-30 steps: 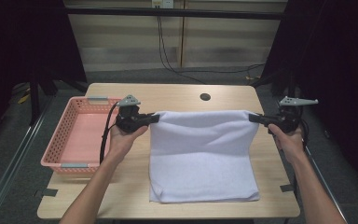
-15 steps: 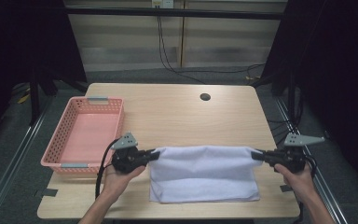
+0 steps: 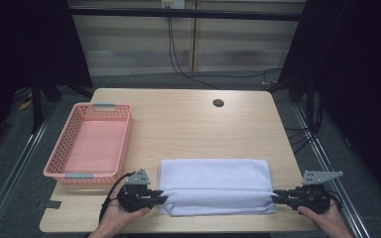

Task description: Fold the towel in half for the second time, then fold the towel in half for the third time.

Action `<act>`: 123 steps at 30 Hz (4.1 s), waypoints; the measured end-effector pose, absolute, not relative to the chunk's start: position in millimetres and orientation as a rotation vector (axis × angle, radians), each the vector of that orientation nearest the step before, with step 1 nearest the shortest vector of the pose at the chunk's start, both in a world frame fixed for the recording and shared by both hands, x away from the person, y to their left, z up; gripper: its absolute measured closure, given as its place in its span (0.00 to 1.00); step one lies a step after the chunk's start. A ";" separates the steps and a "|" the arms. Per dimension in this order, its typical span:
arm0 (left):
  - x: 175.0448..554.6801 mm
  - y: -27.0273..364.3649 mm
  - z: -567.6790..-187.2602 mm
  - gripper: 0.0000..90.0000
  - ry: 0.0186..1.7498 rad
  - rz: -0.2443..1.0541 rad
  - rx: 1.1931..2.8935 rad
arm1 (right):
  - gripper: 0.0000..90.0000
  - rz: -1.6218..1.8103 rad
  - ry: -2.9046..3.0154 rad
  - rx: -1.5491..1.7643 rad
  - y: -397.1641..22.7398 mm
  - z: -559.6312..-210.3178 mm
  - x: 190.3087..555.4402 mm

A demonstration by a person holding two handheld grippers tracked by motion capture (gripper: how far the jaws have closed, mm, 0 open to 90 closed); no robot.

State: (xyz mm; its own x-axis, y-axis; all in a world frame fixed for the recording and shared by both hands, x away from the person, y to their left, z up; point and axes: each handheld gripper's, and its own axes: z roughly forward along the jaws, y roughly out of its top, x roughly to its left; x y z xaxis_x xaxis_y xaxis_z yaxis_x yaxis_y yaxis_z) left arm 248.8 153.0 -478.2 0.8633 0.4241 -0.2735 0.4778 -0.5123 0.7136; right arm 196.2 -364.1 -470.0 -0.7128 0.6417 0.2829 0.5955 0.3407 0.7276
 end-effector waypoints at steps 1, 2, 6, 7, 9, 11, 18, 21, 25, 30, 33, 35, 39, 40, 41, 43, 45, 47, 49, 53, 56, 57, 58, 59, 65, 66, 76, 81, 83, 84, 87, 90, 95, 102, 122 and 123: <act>246.7 156.1 -477.1 0.81 0.670 -0.087 2.164 | 0.78 1.337 2.531 1.163 -363.1 -468.8 193.4; 244.7 160.0 -476.0 0.79 0.671 -0.104 2.143 | 0.76 1.342 2.524 1.155 -362.6 -467.8 190.4; 239.4 169.5 -471.8 0.69 0.677 -0.104 2.095 | 0.70 1.356 2.475 1.145 -361.7 -463.0 179.5; 240.3 170.4 -471.1 0.65 0.692 -0.100 2.077 | 0.69 1.364 2.461 1.137 -361.4 -461.9 178.2; 245.4 169.3 -468.7 0.64 0.714 -0.080 2.067 | 0.69 1.389 2.429 1.152 -360.2 -459.9 178.1; 253.0 165.9 -466.2 0.62 0.728 -0.047 2.062 | 0.69 1.379 2.400 1.147 -354.4 -458.4 180.6; 289.6 142.9 -466.2 0.62 0.752 -0.007 2.080 | 0.65 1.300 2.427 1.121 -306.4 -459.8 193.3; 305.3 137.3 -469.6 0.61 0.781 -0.033 2.047 | 0.62 1.297 2.494 1.069 -278.4 -461.2 198.1; 317.9 129.6 -476.1 0.67 0.776 -0.022 2.097 | 0.53 1.286 2.619 1.003 -233.1 -468.3 213.7; 319.8 124.0 -488.5 0.75 0.758 -0.031 2.173 | 0.46 1.300 2.721 0.962 -186.0 -480.7 233.3; 318.8 120.6 -494.3 0.74 0.756 -0.023 2.197 | 0.45 1.319 2.783 0.924 -161.7 -484.2 240.7; 318.2 119.3 -494.4 0.74 0.768 -0.023 2.203 | 0.45 1.308 2.819 0.892 -145.1 -486.2 242.8; 310.9 116.2 -494.7 0.76 0.764 0.033 2.214 | 0.44 1.334 2.861 0.811 -115.1 -486.4 245.2; 309.8 115.6 -494.8 0.76 0.764 0.038 2.212 | 0.44 1.335 2.876 0.784 -106.7 -485.3 245.5; 308.7 114.7 -494.3 0.76 0.753 0.041 2.222 | 0.44 1.342 2.885 0.769 -102.2 -485.0 245.4; 308.2 115.4 -494.1 0.75 0.758 0.013 2.215 | 0.43 1.365 2.901 0.756 -90.9 -484.9 244.2; 307.2 117.5 -493.7 0.75 0.757 -0.005 2.217 | 0.43 1.366 2.917 0.717 -80.1 -485.8 243.0; 306.9 119.0 -492.9 0.75 0.757 -0.010 2.221 | 0.42 1.363 2.926 0.723 -72.6 -487.5 243.9; 307.2 119.3 -492.7 0.77 0.753 -0.008 2.217 | 0.41 1.358 2.928 0.726 -66.9 -489.7 245.2; 311.0 119.7 -491.7 0.73 0.762 -0.031 2.201 | 0.39 1.337 2.942 0.715 -60.9 -491.7 247.2; 314.6 122.2 -490.1 0.72 0.781 -0.034 2.185 | 0.40 1.332 2.931 0.700 -58.0 -494.9 245.9; 316.6 123.9 -488.2 0.70 0.793 -0.028 2.180 | 0.40 1.328 2.929 0.687 -58.0 -495.5 245.2; 317.5 124.5 -486.5 0.69 0.810 -0.011 2.168 | 0.40 1.334 2.920 0.667 -57.9 -496.8 244.1; 318.8 125.7 -484.5 0.68 0.823 0.001 2.151 | 0.40 1.340 2.913 0.666 -58.4 -497.9 243.0; 322.7 130.1 -476.4 0.62 0.864 0.019 2.100 | 0.52 1.259 2.819 0.579 -57.6 -499.0 232.4; 323.0 130.5 -476.0 0.61 0.866 0.022 2.097 | 0.52 1.252 2.813 0.563 -57.1 -499.1 231.4; 344.8 139.5 -487.4 0.49 1.018 0.072 2.035 | 0.52 1.154 2.760 0.422 -52.2 -499.6 220.7; 350.4 138.0 -494.1 0.44 1.023 0.057 2.072 | 0.72 1.166 2.738 0.465 -55.9 -499.2 226.4; 349.7 133.2 -497.2 0.43 1.002 0.055 2.103 | 0.74 1.140 2.737 0.466 -54.5 -497.9 226.1; 349.4 131.1 -498.8 0.42 0.996 0.047 2.113 | 0.78 1.152 2.747 0.502 -55.0 -497.3 229.1; 347.5 126.7 -499.1 0.43 0.945 0.049 2.136 | 0.80 1.199 2.758 0.556 -58.6 -498.4 233.7; 344.5 123.1 -499.5 0.54 0.885 0.054 2.160 | 0.82 1.199 2.752 0.577 -58.5 -498.0 232.8; 341.5 120.4 -498.6 0.82 0.863 -0.009 2.156 | 0.84 1.247 2.776 0.636 -62.3 -496.9 236.8; 346.0 129.5 -485.3 0.86 0.910 -0.103 2.028 | 0.85 1.334 2.762 0.684 -71.8 -479.3 240.2; 353.5 152.4 -411.6 0.86 0.910 -0.043 1.830 | 0.85 1.650 2.621 0.664 -79.2 -398.6 261.9; 354.7 155.7 -407.3 0.86 0.912 -0.031 1.821 | 0.85 1.659 2.614 0.662 -77.7 -396.7 263.5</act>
State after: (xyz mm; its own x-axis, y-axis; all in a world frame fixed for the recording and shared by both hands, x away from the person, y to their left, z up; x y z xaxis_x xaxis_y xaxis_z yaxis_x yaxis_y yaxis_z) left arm 354.7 155.7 -407.3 0.7088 0.5667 -0.4201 0.5940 -0.1583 0.7887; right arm 263.5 -77.7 -396.7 -0.9124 0.3324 0.2389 0.3576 0.3634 0.8603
